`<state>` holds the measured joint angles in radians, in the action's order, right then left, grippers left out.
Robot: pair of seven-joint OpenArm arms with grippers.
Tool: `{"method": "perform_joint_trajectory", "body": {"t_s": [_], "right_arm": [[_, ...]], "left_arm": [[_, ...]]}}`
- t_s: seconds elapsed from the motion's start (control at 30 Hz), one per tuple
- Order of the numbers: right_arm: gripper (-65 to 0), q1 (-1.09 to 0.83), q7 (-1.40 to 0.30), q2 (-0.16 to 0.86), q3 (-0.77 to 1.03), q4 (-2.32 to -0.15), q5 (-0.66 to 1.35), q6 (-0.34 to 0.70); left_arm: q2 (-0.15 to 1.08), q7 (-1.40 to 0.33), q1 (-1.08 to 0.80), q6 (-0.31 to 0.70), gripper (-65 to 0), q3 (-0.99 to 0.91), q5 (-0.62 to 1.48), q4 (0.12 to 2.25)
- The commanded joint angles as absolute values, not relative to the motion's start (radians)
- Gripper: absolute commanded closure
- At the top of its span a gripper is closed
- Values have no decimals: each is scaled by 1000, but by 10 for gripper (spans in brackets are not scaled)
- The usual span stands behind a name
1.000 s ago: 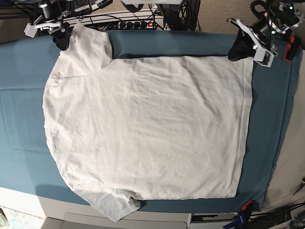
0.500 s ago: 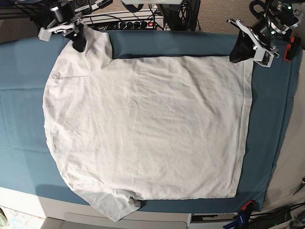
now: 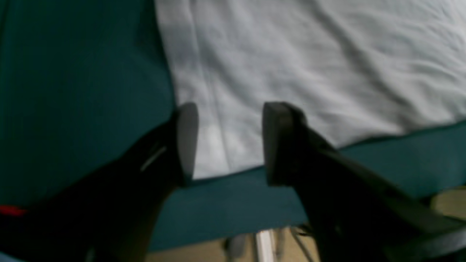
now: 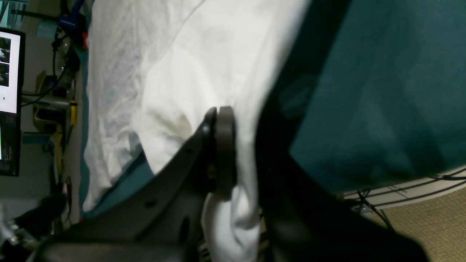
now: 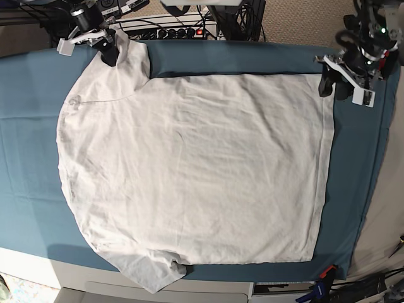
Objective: Fold the T-shirt properly
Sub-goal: 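Close both grippers on the shirt's shoulder edges, then lift the shoulder edges with both grippers and pull them toward the robot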
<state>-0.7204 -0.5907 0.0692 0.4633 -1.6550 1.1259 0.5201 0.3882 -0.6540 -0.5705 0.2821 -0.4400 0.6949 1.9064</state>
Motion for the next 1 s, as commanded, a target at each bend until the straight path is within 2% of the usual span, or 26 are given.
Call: {"method": "perform_joint_trajectory", "body": {"t_s": [0.0, 0.17, 0.47, 0.57, 0.67, 0.77, 0.87, 0.97], "right_arm": [[0, -731, -591, 78, 466, -1667, 1124, 523], [0, -731, -591, 78, 466, -1667, 1124, 523], [0, -731, -591, 78, 466, -1667, 1106, 523], [0, -731, -591, 78, 466, -1667, 1106, 524], [0, -731, -584, 77, 466, -1667, 1105, 524], [0, -731, -579, 78, 466, -1667, 1105, 545], [0, -735, -592, 83, 466, -1670, 1084, 616], [0, -752, -595, 113, 468, -1670, 1083, 624]], "left_arm": [[402, -657, -556, 289, -268, -447, 731, 1865], [402, -738, -493, 368, -268, -447, 882, 1675], [402, -788, -502, 447, -263, -447, 989, 1665], [402, -788, -502, 447, -184, -447, 996, 1665], [402, -785, -502, 447, 0, -447, 995, 1665], [405, -769, -501, 446, 0, -447, 987, 1666], [429, -766, -502, 446, 0, -448, 971, 1688], [467, -767, -509, 445, 0, -448, 953, 1725]]}}
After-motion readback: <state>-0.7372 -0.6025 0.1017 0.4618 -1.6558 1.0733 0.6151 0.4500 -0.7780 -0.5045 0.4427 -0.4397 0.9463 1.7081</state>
